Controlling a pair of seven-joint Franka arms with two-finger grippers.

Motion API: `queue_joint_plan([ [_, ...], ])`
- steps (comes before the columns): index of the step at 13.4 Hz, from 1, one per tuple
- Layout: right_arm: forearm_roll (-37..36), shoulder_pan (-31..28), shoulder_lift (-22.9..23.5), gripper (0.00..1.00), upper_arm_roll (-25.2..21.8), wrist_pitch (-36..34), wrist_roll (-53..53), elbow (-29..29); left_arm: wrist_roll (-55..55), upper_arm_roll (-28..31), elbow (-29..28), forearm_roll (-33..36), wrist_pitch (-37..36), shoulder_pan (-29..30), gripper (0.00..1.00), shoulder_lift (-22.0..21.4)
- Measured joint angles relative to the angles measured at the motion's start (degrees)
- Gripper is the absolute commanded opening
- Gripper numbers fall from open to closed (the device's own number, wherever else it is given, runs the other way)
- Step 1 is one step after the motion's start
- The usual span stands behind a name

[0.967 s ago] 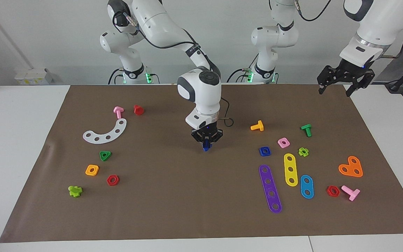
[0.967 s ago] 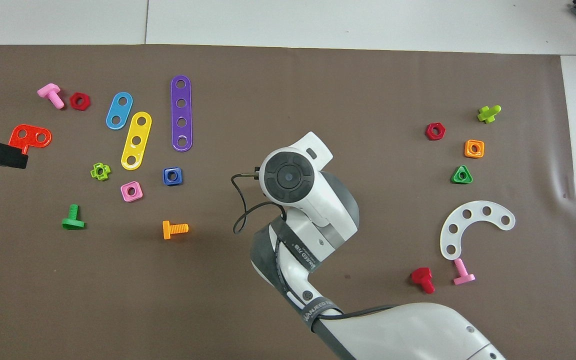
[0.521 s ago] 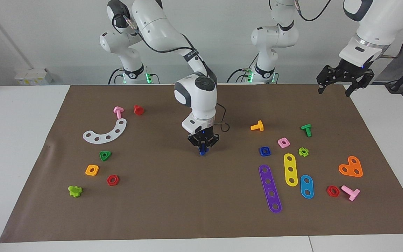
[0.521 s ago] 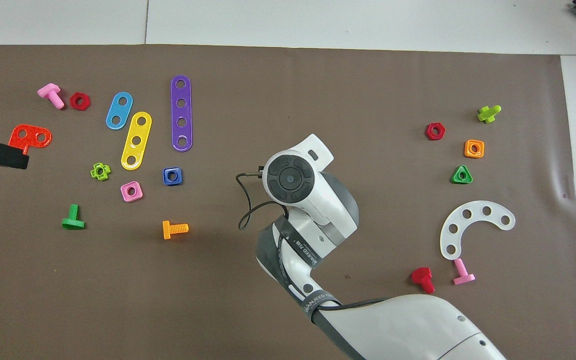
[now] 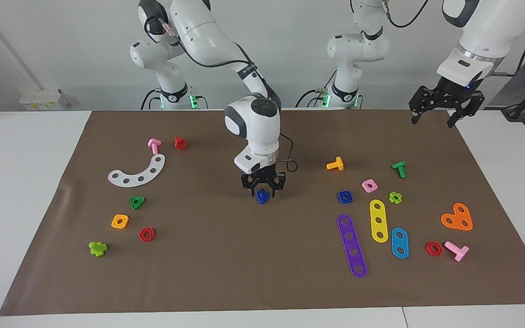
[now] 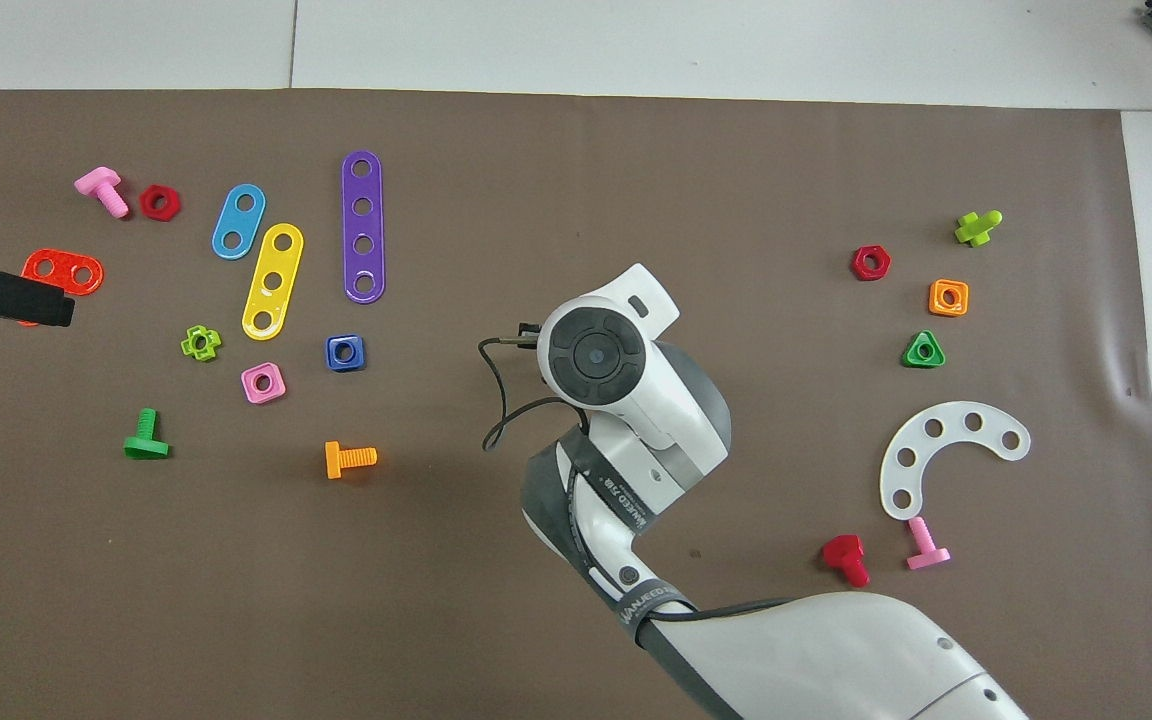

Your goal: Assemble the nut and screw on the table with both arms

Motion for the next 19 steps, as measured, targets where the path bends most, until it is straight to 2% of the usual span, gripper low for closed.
queue_joint_plan([
  [5, 0.2, -9.4, -12.9, 1.00, 0.0, -9.6, -5.0, 0.2, -2.4, -0.2, -2.8, 0.0, 6.6, -2.2, 1.00, 2.8],
  [9, 5.6, -19.4, -20.2, 1.00, -0.1, -19.0, -20.8, 0.2, -8.8, -0.4, -6.6, 0.0, 15.7, -6.8, 1.00, 8.2],
  [12, 6.4, -26.8, -24.7, 1.00, -0.3, -27.4, -29.6, 0.4, -11.8, -0.4, -14.0, 0.0, 26.3, -8.5, 1.00, 10.3],
  [19, 6.4, -37.3, -30.9, 1.00, -0.5, -43.9, -43.2, 1.7, -16.9, -0.4, -24.7, 0.0, 41.6, -10.8, 0.98, 14.3],
])
